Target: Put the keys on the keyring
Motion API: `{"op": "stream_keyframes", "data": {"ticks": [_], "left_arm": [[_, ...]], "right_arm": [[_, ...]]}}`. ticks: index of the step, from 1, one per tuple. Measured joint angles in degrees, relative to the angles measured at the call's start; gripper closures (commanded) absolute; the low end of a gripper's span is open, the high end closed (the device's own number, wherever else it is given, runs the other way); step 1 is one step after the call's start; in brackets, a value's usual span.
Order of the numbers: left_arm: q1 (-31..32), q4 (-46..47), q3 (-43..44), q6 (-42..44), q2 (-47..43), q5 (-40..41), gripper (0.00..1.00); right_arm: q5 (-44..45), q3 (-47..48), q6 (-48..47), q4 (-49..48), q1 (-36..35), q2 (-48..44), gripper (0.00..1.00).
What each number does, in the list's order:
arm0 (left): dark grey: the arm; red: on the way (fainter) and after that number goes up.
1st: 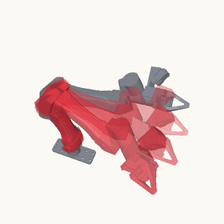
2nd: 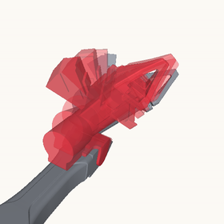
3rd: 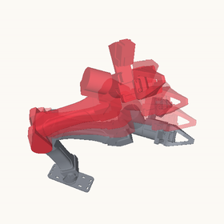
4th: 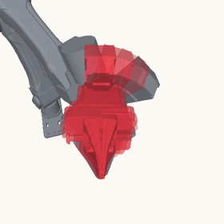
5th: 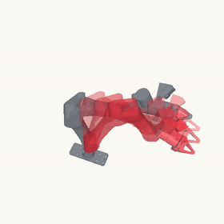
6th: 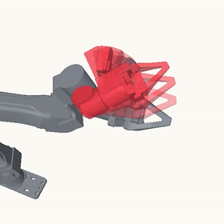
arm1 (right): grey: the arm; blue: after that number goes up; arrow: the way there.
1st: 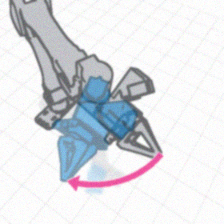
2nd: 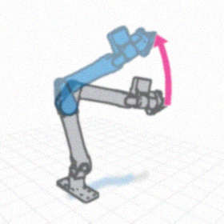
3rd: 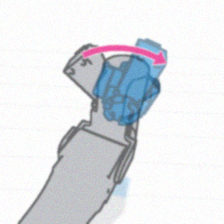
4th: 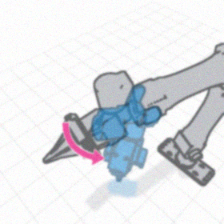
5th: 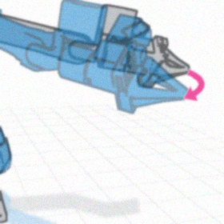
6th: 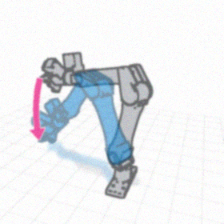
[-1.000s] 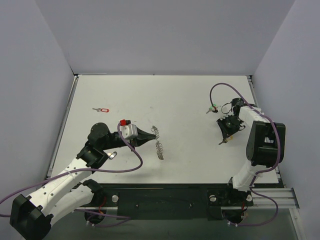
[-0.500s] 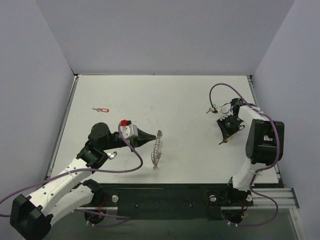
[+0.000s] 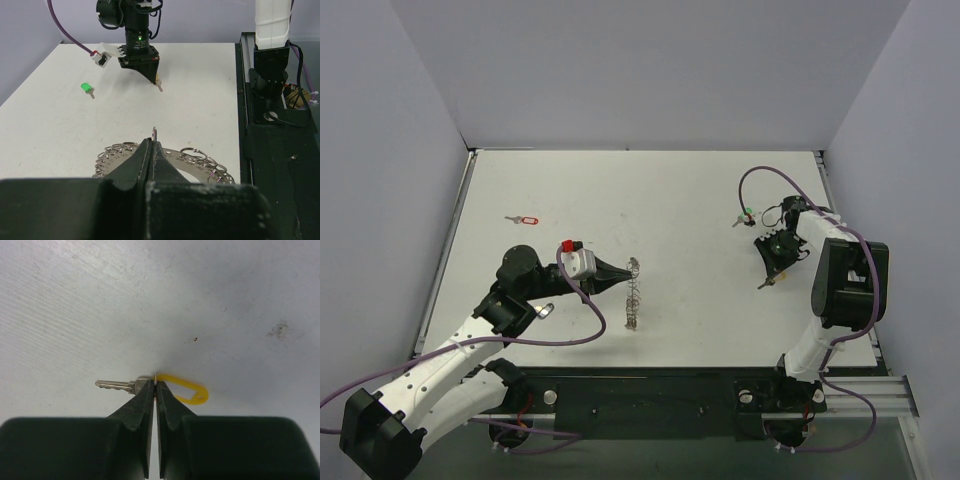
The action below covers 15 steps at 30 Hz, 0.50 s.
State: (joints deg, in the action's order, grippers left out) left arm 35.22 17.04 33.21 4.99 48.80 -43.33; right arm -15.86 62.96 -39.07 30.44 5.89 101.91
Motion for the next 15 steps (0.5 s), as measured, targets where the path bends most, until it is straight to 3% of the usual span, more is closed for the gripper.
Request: {"op": "stream_keyframes", "data": {"ticks": [8, 15], "left_arm": [[0.0, -0.2, 0.0, 0.0, 0.0, 0.0, 1.0], [0.0, -0.1, 0.0, 0.2, 0.0, 0.0, 1.0]], "right_arm": [[-0.7, 0.4, -0.1, 0.9, 0.0, 0.0, 1.0], [-7.9, 0.6, -3.5, 5.2, 0.0, -5.1, 1.0]]}}
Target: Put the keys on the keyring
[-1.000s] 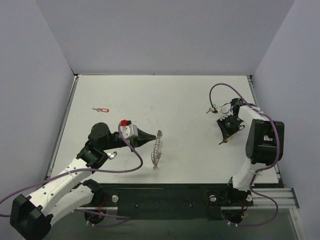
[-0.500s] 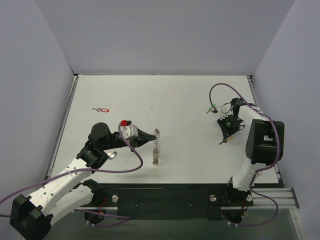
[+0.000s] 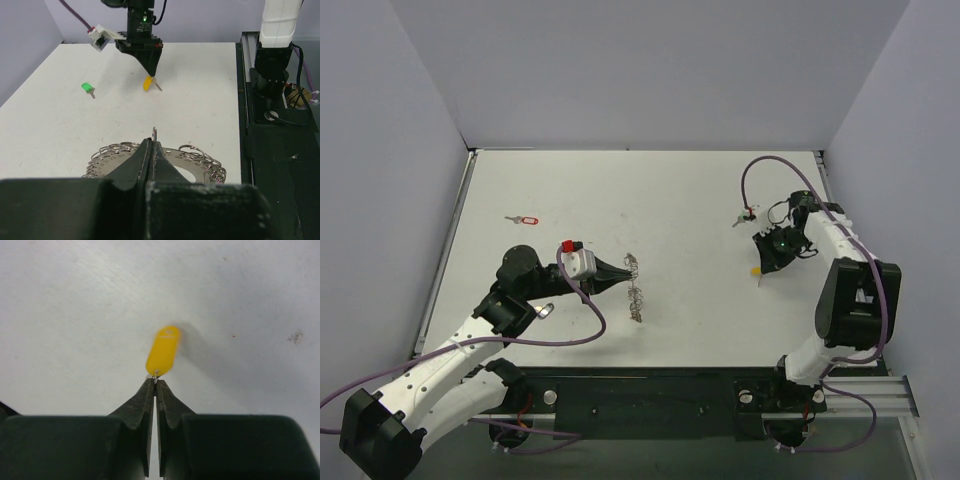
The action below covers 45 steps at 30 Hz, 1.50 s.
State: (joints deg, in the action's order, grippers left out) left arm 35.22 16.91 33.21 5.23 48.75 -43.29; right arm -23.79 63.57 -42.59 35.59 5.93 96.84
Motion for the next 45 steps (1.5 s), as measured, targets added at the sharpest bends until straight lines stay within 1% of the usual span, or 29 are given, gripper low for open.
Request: {"op": "stream_keyframes", "data": {"ticks": [3, 5, 8, 13, 15, 17, 21, 24, 28, 33, 36, 39, 42, 45], "left_arm": [[0.0, 0.1, 0.0, 0.0, 0.0, 0.0, 1.0], [-0.1, 0.6, 0.0, -0.1, 0.0, 0.0, 1.0], [-0.2, 2.4, 0.0, -1.2, -0.1, -0.1, 1.0], [-0.4, 7.8, 0.1, -3.8, -0.3, -0.7, 1.0], [-0.4, 10.2, 0.4, -5.2, 0.2, -0.9, 1.0], [-0.4, 12.9, 0.9, -6.6, 1.3, -1.0, 1.0], [-0.4, 19.3, 1.4, -9.8, 4.5, -1.2, 1.0], [-0.4, 23.1, 1.4, -12.1, 6.4, -1.0, 1.0], [-0.5, 26.3, 1.4, -13.3, 6.8, -0.3, 1.0], [-0.5, 30.6, 0.3, -14.3, 6.8, 1.0, 1.0], [-0.4, 32.7, -0.8, -15.5, 6.9, 2.1, 1.0], [-0.4, 34.5, -1.8, -16.8, 7.0, 3.7, 1.0], [-0.4, 36.8, -3.0, -18.6, 7.5, 6.4, 1.0], [-0.1, 38.8, -4.2, -21.5, 8.5, 9.9, 1.0]], "right_arm": [[-4.9, 1.2, -4.6, 5.2, -0.6, -5.6, 1.0], [-7.1, 4.3, -9.8, 10.9, -2.5, -9.2, 1.0], [-10.6, 11.4, -18.8, 19.5, -6.3, -13.0, 1.0], [-16.2, 24.5, -32.6, 32.3, -10.7, -14.3, 1.0], [-17.8, 29.6, -36.2, 34.8, -12.3, -13.5, 1.0], [-19.3, 34.2, -37.7, 35.8, -13.8, -12.7, 1.0], [-20.0, 37.9, -39.1, 37.1, -19.1, -12.6, 1.0], [-20.7, 38.2, -39.2, 37.9, -23.6, -12.7, 1.0], [-22.1, 38.2, -38.2, 38.6, -28.8, -12.9, 1.0], [-25.4, 38.2, -34.5, 39.2, -31.1, -13.0, 1.0], [-26.4, 38.2, -28.6, 39.3, -31.9, -13.0, 1.0], [-26.5, 39.1, -20.3, 39.5, -33.0, -12.8, 1.0], [-26.0, 43.1, -12.3, 39.4, -33.9, -11.6, 1.0], [-25.5, 48.8, -7.1, 38.9, -34.8, -9.2, 1.0]]}}
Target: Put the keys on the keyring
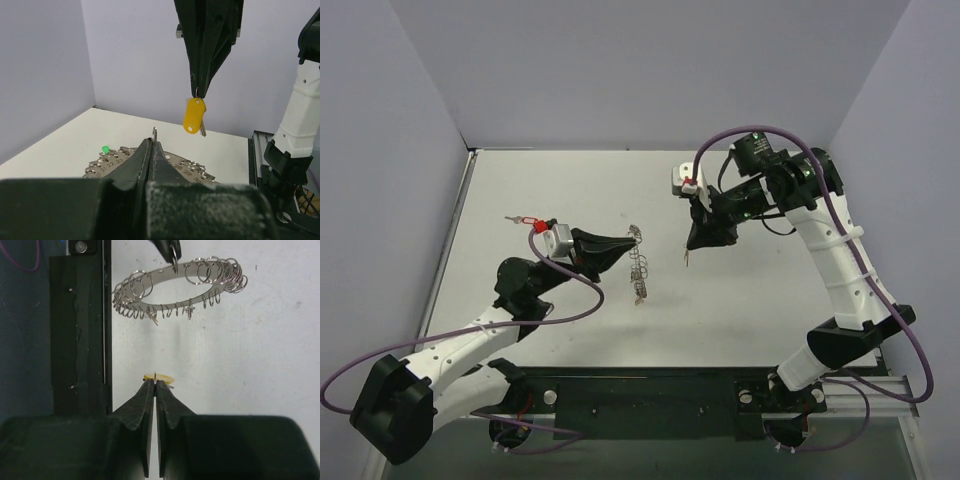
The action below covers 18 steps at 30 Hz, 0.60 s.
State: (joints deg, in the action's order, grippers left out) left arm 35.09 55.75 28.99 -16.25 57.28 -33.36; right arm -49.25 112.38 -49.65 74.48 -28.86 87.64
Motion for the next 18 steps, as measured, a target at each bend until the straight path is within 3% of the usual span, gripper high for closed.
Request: {"op": "stream_keyframes", "data": {"ticks": [8, 18], "left_arm": [[0.2, 8.5, -2.6, -13.3, 3.4, 8.1, 1.0], [0.2, 11.8, -3.4, -21.6, 2.4, 8.9, 1.0]], "right_arm": [[3.3, 11.6, 1.4, 0.3, -3.7, 7.3, 1.0], [5.9, 13.3, -4.2, 0.5, -7.8, 10.5, 1.0]]}}
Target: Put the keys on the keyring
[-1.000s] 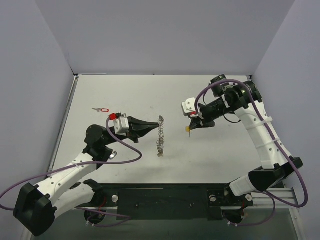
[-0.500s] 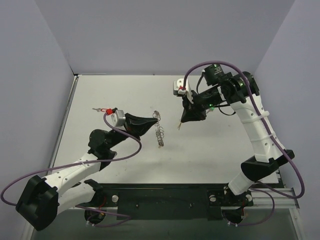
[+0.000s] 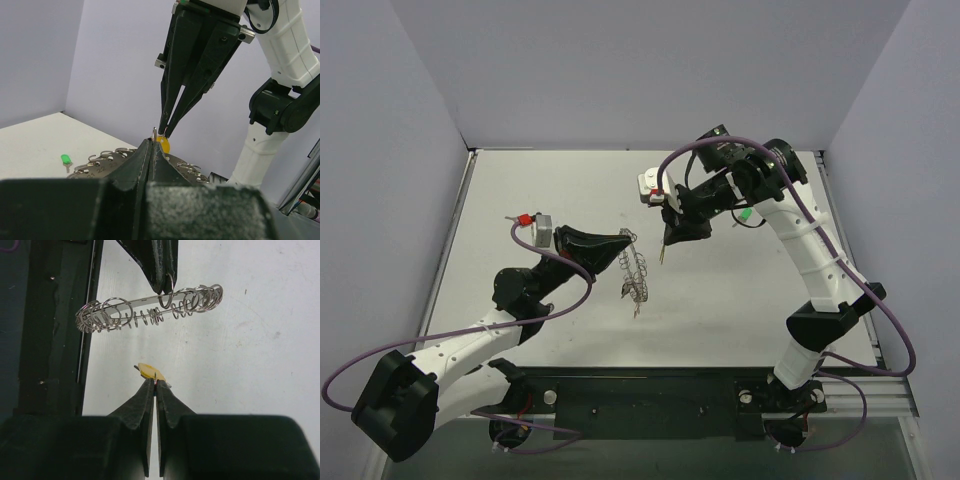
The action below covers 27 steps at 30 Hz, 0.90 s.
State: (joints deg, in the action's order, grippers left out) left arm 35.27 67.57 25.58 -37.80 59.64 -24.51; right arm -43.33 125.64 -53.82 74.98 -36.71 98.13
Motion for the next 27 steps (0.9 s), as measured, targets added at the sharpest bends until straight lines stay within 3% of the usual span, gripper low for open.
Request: {"op": "stream_keyframes", "data": {"ticks": [14, 27], "left_arm": [[0.1, 4.3, -1.7, -1.0, 0.1, -6.4, 1.0], [0.7, 4.7, -1.7, -1.4, 0.1, -7.4, 1.0]], "right_arm": [[-3.5, -6.2, 13.5, -7.4, -1.7, -1.4, 1.0], [-3.5, -6.2, 17.6, -9.5, -4.7, -2.8, 1.0]]}}
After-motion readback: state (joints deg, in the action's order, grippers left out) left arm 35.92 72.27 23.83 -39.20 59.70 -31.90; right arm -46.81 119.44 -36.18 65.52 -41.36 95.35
